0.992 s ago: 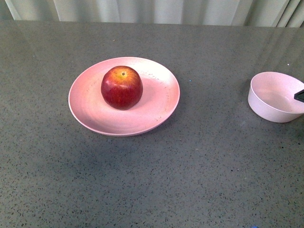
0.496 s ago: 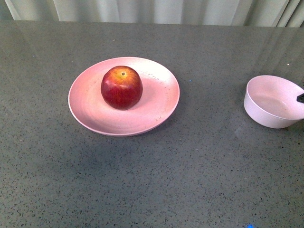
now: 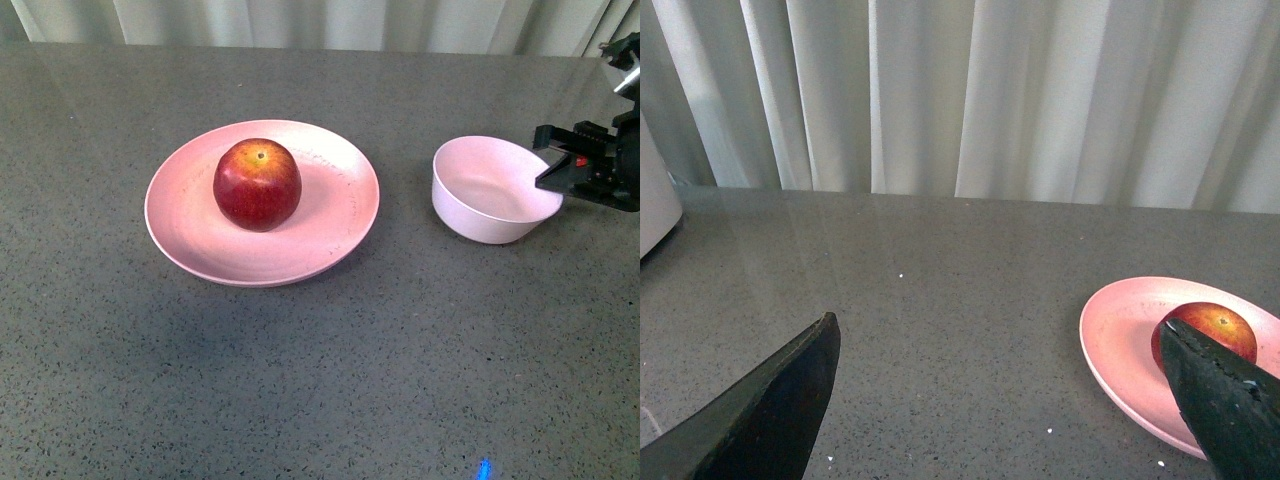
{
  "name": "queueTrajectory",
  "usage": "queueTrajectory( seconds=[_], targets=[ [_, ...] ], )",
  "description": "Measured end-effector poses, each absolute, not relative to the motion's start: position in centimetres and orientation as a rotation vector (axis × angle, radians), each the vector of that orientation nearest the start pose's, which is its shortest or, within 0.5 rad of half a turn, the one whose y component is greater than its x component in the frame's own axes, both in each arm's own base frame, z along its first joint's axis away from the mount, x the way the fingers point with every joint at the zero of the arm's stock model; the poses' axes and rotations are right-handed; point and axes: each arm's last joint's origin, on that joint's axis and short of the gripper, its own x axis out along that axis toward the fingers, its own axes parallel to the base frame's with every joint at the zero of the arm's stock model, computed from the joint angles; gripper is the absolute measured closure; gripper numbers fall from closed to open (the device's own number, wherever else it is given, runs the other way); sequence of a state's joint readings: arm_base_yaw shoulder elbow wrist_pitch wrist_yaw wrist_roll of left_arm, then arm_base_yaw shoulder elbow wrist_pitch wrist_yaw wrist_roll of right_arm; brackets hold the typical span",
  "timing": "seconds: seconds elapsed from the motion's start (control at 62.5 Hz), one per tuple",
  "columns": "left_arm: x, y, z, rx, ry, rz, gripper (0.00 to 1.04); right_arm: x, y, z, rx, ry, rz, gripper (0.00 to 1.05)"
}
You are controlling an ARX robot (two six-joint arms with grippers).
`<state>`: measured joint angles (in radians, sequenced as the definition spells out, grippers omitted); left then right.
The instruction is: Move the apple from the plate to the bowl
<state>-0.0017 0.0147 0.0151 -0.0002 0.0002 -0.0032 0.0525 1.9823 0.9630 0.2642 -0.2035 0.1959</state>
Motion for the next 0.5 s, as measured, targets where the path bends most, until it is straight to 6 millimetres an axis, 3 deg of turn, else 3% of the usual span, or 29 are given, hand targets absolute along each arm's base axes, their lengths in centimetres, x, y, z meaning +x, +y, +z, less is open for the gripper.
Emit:
queueTrajectory(
  seconds=[0.144,0.336,0.496],
  targets=[
    [9.8,0.0,16.7,-0.003,0.000,-0.002,0.09,37.3,4.1,9.7,0.221,0.800,0.195,1.03],
    [9.8,0.0,16.7,-0.003,0.000,-0.002,0.09,37.3,4.4,9.5,0.213,0.805,0.195,1.03],
    [9.8,0.0,16.7,-0.003,0.000,-0.002,0.09,37.2,4.3,9.4,0.215,0.799,0.193,0.79]
  ],
)
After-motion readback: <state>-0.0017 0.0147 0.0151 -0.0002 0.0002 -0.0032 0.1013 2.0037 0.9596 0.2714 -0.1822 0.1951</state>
